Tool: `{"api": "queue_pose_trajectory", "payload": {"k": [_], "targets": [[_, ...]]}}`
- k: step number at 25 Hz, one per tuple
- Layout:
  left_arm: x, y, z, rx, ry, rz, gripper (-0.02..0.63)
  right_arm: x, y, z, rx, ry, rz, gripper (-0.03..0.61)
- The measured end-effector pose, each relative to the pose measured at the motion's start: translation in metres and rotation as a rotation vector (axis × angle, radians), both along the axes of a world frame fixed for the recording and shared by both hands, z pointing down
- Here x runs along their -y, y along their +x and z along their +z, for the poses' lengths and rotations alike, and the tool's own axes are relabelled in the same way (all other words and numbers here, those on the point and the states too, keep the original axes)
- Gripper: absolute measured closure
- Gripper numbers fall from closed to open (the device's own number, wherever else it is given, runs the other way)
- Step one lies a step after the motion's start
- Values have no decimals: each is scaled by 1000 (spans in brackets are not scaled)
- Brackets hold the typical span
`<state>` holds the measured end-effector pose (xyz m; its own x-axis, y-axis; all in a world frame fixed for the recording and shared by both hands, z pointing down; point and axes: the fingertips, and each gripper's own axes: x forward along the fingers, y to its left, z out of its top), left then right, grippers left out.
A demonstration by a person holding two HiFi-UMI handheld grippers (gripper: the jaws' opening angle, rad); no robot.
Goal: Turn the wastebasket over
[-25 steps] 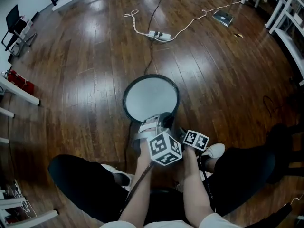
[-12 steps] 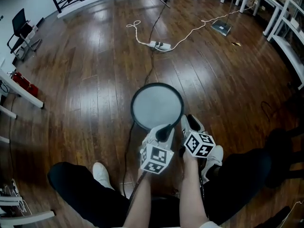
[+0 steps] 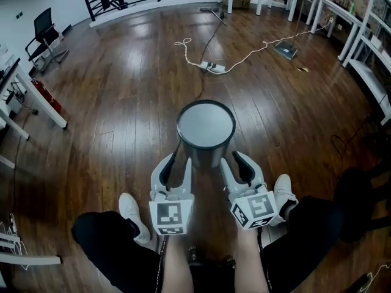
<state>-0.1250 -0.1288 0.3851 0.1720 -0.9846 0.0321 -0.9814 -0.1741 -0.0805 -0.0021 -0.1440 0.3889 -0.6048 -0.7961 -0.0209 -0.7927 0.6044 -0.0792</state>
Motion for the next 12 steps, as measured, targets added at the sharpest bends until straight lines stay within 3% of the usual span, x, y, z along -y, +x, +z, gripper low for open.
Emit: {"api": "queue_pose_trajectory", "payload": {"k": [5, 12], "targets": [[-67, 19, -15, 10, 33, 13, 429, -70, 31, -19, 7, 29, 3, 425], [-179, 37, -25, -31, 53, 65, 380, -190, 60, -39, 39, 81, 75, 262]]}}
